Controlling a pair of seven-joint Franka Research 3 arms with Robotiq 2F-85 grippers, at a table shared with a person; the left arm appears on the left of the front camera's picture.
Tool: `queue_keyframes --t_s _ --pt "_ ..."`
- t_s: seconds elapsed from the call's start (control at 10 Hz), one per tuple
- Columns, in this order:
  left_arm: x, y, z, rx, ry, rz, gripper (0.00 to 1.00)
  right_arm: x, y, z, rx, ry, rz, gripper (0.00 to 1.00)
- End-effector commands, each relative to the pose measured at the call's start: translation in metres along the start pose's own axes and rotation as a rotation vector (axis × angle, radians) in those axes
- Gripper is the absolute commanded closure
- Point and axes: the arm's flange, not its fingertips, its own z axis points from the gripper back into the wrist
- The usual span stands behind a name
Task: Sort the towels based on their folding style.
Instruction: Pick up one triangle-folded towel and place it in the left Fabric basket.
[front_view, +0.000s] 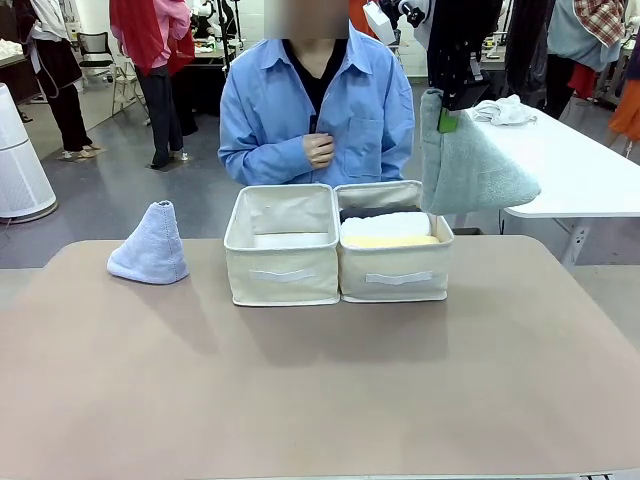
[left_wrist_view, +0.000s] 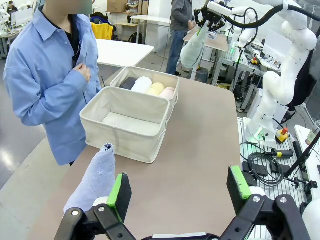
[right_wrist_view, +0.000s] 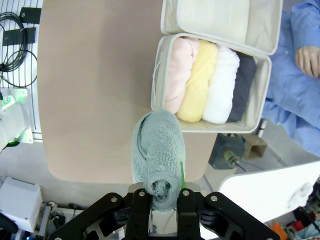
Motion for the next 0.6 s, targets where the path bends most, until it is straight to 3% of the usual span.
queue_keyframes --t_s 0.0,0.5 --pt "0.0008 -0.0021 0.0003 0.002 -0.022 -0.016 0.0 -0.0001 0.0001 -0.0002 -0.003 0.01 0.003 0.82" --pt "0.0008 -0.0021 0.0003 0.002 -0.022 -0.016 0.0 -0.0001 0.0001 -0.0002 -0.003 0.01 0.003 0.82"
